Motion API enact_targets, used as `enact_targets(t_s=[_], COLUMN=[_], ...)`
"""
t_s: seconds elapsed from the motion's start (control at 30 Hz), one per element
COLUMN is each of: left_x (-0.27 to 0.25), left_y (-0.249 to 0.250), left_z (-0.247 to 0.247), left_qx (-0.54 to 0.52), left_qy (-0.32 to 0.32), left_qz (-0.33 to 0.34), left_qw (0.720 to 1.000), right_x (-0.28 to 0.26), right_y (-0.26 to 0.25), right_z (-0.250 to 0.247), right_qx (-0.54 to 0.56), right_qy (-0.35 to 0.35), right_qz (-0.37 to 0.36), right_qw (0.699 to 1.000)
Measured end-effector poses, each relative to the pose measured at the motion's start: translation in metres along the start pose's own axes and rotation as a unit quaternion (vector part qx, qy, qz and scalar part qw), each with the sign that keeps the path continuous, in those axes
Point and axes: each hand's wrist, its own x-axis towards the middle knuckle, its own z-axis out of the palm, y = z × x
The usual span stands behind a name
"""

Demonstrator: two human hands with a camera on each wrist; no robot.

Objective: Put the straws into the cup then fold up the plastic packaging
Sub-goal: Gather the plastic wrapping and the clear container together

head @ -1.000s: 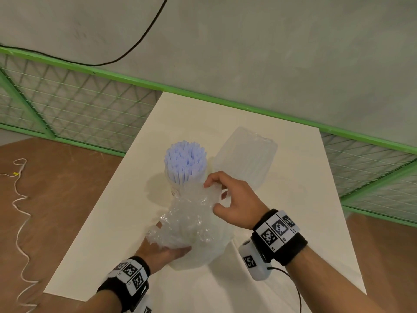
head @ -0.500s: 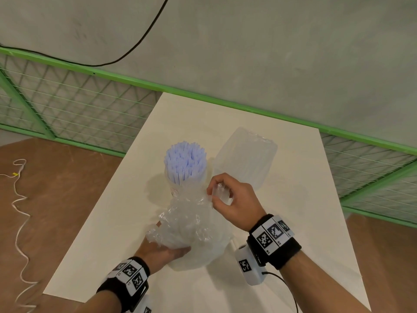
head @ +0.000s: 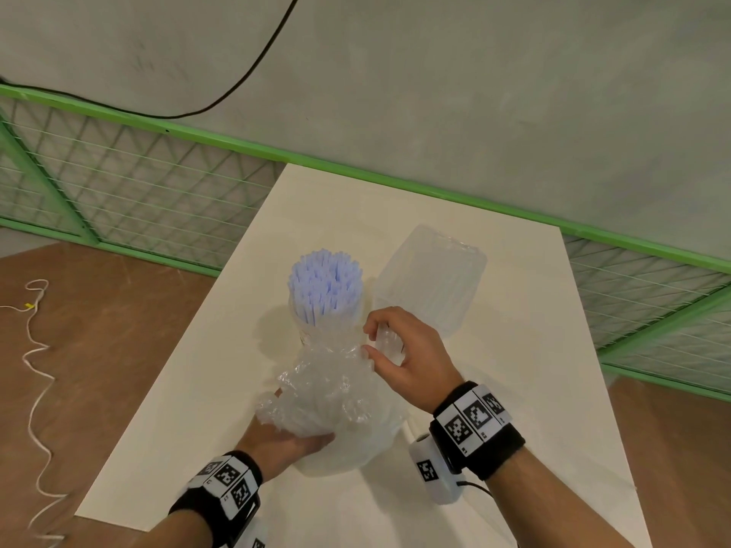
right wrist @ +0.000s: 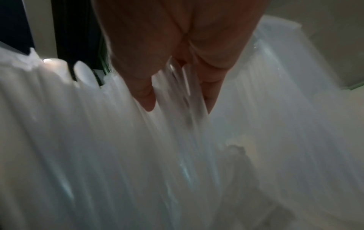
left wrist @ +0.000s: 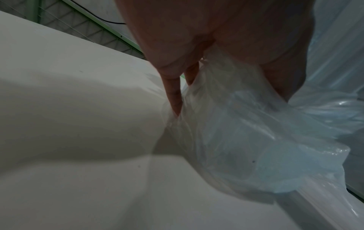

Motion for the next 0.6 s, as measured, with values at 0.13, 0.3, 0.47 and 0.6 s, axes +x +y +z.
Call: enact_targets(t_s=[0.13,0.3,0.47,0.6], left_x=[0.0,0.003,0.004,0.007], left_y=[0.001,-0.006,-0.006,-0.01], left_z=[0.0,-0.002,-0.002,-0.003], left_qx=[0.002,0.023,0.035,0.03], left_qy=[-0.009,-0.003,-0.003,-0.003], left_qz=[-0.004,0.009,0.018,0.022], left_qw=[1.0,1.0,0.999,0.999], right_x=[-0.001,-0.001,-0.003,-0.001], right_y=[-0.004,0.002,0.005,-0.004], right_z=[0.002,0.005,0.001,-0.011], right_qx=[0.031,-0.045,-0.066,-0.036], right_qy=[-0.012,0.052,0.057,0.114], right_qz=[0.027,-0.001,0.009,0.007], right_qw=[0.999,0.998,0.996,0.993])
